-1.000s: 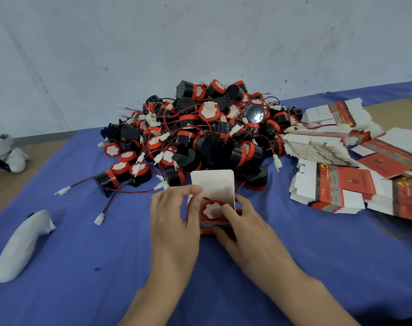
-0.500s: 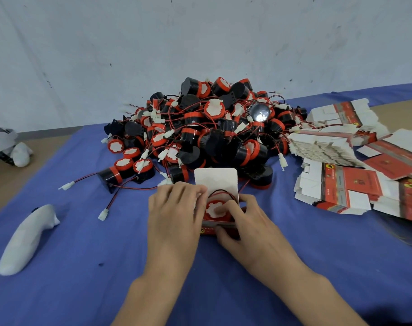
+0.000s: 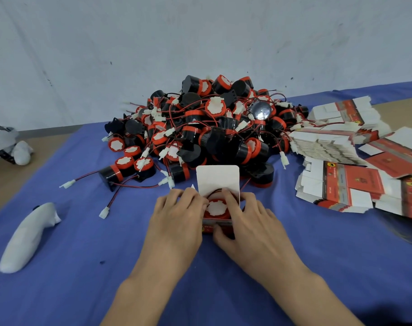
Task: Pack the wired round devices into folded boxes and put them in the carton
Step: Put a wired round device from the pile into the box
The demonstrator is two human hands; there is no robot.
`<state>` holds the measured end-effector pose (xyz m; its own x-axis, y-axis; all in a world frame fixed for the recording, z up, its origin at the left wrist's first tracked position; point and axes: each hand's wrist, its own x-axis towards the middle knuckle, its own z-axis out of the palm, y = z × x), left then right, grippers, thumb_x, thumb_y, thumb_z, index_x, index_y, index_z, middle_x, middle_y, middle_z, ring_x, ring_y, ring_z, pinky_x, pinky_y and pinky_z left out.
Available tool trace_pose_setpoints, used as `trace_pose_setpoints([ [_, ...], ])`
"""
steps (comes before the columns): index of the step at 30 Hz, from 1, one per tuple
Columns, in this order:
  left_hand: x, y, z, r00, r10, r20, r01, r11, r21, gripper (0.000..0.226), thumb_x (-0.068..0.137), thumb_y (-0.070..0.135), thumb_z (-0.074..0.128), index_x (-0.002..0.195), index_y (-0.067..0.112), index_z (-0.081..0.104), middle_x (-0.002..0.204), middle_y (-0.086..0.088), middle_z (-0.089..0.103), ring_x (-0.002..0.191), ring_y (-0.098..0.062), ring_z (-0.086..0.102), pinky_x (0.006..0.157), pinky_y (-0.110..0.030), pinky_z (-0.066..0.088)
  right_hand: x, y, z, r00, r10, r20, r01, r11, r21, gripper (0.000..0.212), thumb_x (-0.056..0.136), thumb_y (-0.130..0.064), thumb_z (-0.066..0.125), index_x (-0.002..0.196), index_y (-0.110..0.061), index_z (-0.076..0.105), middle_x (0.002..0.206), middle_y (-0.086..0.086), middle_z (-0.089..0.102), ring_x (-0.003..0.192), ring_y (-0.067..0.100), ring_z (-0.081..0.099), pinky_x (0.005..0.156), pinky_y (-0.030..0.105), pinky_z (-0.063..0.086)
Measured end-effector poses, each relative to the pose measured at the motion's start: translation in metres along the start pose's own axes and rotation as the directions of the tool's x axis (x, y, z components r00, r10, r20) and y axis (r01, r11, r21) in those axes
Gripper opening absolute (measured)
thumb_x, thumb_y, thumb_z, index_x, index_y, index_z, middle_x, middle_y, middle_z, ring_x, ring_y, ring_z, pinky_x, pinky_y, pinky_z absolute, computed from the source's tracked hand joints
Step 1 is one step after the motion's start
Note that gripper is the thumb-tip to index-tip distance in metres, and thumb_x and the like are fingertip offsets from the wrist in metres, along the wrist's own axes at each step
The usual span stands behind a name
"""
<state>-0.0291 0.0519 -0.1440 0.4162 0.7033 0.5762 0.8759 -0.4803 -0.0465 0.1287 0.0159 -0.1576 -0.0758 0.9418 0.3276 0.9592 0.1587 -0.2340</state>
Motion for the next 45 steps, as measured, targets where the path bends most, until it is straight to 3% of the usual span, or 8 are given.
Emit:
trace_pose_setpoints([
  [5, 0.0, 0.005, -0.005, 0.999, -0.025, 0.033, 0.027, 0.997, -0.069, 0.011, 0.089, 0.007, 0.071, 0.098, 0.011, 0.074, 0.104, -0.002, 0.07, 0.096, -0.026, 0.066, 0.075, -0.039, 0.054, 0.002, -0.004, 0.0, 0.999, 0.028, 0.02, -0.027, 0.999, -0.035, 0.068, 0.09, -0.062, 0.024, 0.15, -0.03, 0.027, 0.133, 0.0, 0.041, 0.11, 0.017, 0.053, 0.087, 0.03, 0.047],
  [11, -0.003, 0.006, -0.006, 0.988, -0.036, 0.148, 0.044, 0.998, -0.049, 0.065, 0.096, 0.015, 0.05, 0.157, 0.02, 0.027, 0.13, 0.002, 0.063, 0.121, -0.021, 0.055, 0.103, -0.035, 0.039, 0.002, -0.006, -0.002, 0.998, 0.027, 0.048, -0.024, 0.997, -0.069, 0.067, 0.091, -0.065, 0.02, 0.145, -0.028, 0.035, 0.131, 0.001, 0.04, 0.107, 0.017, 0.054, 0.086, 0.029, 0.046],
  [19, -0.009, 0.007, -0.008, 0.997, -0.069, -0.032, 0.067, 0.995, -0.071, 0.036, 0.08, 0.008, 0.077, 0.115, 0.01, 0.068, 0.11, -0.01, 0.065, 0.09, -0.029, 0.066, 0.066, -0.04, 0.058, 0.002, -0.006, -0.002, 0.999, 0.033, 0.042, -0.031, 0.999, -0.037, 0.067, 0.091, -0.063, 0.021, 0.141, -0.022, 0.041, 0.126, -0.001, 0.044, 0.104, 0.015, 0.055, 0.082, 0.027, 0.045],
  [24, -0.017, 0.006, -0.012, 0.982, -0.188, -0.017, 0.187, 0.98, -0.073, 0.008, 0.088, 0.019, 0.07, 0.094, 0.015, 0.067, 0.115, -0.009, 0.06, 0.082, -0.024, 0.063, 0.056, -0.036, 0.051, -0.003, -0.008, -0.002, 0.998, 0.054, -0.024, -0.056, 0.994, -0.09, 0.059, 0.092, -0.059, 0.031, 0.128, -0.017, 0.054, 0.114, 0.0, 0.056, 0.092, 0.019, 0.062, 0.078, 0.032, 0.046],
  [30, -0.021, 0.005, -0.013, 0.99, -0.134, 0.052, 0.135, 0.99, -0.025, 0.003, 0.085, 0.02, 0.07, 0.085, 0.017, 0.069, 0.086, 0.0, 0.063, 0.063, -0.019, 0.06, 0.047, -0.026, 0.034, 0.0, -0.009, -0.005, 0.998, 0.056, 0.0, -0.055, 0.989, -0.14, 0.062, 0.091, -0.062, 0.027, 0.125, -0.018, 0.056, 0.114, 0.003, 0.056, 0.089, 0.021, 0.06, 0.076, 0.035, 0.047],
  [38, -0.024, 0.002, -0.008, 0.973, -0.161, 0.164, 0.161, 0.987, 0.012, 0.042, 0.099, 0.045, 0.02, 0.106, 0.031, 0.058, 0.098, 0.012, 0.057, 0.085, -0.01, 0.057, 0.056, -0.026, 0.039, 0.006, -0.011, -0.003, 0.997, 0.068, 0.041, -0.06, 0.983, -0.176, 0.063, 0.089, -0.066, 0.017, 0.117, -0.02, 0.049, 0.11, -0.001, 0.046, 0.088, 0.014, 0.05, 0.076, 0.029, 0.04],
  [41, -0.023, 0.002, -0.013, 0.983, -0.114, 0.141, 0.134, 0.98, -0.145, 0.029, 0.099, 0.038, 0.039, 0.097, 0.024, 0.064, 0.093, 0.01, 0.057, 0.068, -0.009, 0.056, 0.047, -0.024, 0.035, 0.007, -0.011, -0.002, 0.996, 0.073, 0.053, -0.065, 0.988, -0.142, 0.063, 0.088, -0.067, 0.017, 0.117, -0.02, 0.048, 0.111, -0.002, 0.044, 0.083, 0.013, 0.04, 0.073, 0.027, 0.036],
  [45, -0.026, -0.001, -0.012, 0.93, -0.322, 0.177, 0.367, 0.801, -0.474, 0.038, 0.094, 0.059, 0.029, 0.13, 0.049, 0.032, 0.098, 0.037, 0.055, 0.081, 0.009, 0.059, 0.065, -0.019, 0.049, 0.004, 0.0, 0.0, 0.997, 0.036, 0.064, -0.039, 0.998, 0.042, 0.057, 0.095, -0.068, 0.031, 0.135, -0.028, 0.039, 0.13, -0.006, 0.039, 0.094, 0.012, 0.053, 0.075, 0.024, 0.044],
])
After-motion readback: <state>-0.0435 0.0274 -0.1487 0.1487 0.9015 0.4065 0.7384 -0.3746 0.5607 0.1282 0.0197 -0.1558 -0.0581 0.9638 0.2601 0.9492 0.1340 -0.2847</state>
